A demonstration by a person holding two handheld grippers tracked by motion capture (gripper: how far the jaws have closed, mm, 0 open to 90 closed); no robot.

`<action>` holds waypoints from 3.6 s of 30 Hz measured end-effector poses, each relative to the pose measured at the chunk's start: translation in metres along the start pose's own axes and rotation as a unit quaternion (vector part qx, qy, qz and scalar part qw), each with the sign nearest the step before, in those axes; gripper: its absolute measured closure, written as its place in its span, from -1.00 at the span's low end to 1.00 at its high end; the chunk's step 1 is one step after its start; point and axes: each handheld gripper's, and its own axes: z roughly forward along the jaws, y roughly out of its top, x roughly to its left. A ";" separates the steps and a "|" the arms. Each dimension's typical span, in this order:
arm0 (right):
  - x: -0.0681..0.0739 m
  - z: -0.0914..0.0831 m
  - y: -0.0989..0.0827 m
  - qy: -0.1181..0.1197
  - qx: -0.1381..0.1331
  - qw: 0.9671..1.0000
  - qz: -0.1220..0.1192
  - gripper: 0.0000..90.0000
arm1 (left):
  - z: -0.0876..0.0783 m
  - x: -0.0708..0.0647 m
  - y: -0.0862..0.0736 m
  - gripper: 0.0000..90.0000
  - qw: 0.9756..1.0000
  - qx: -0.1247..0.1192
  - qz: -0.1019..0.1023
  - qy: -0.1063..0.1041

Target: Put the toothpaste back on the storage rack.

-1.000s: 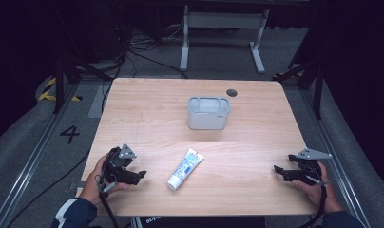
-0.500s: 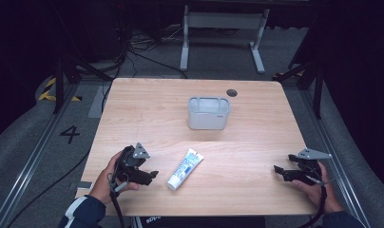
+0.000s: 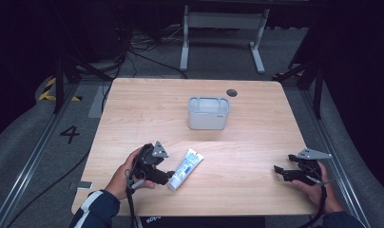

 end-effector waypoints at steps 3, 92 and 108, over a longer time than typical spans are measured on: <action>0.000 0.000 0.000 0.000 0.000 1.000 0.000 -0.62 | 0.005 -0.003 0.006 -0.53 1.000 0.004 0.004 -0.006; 0.000 0.000 0.000 0.000 0.000 1.000 0.001 -0.62 | 0.064 -0.010 0.084 0.41 0.992 0.121 0.035 -0.034; 0.000 0.000 0.000 0.000 0.000 1.000 0.001 -0.62 | 0.019 0.000 0.080 0.44 0.999 0.001 0.017 -0.027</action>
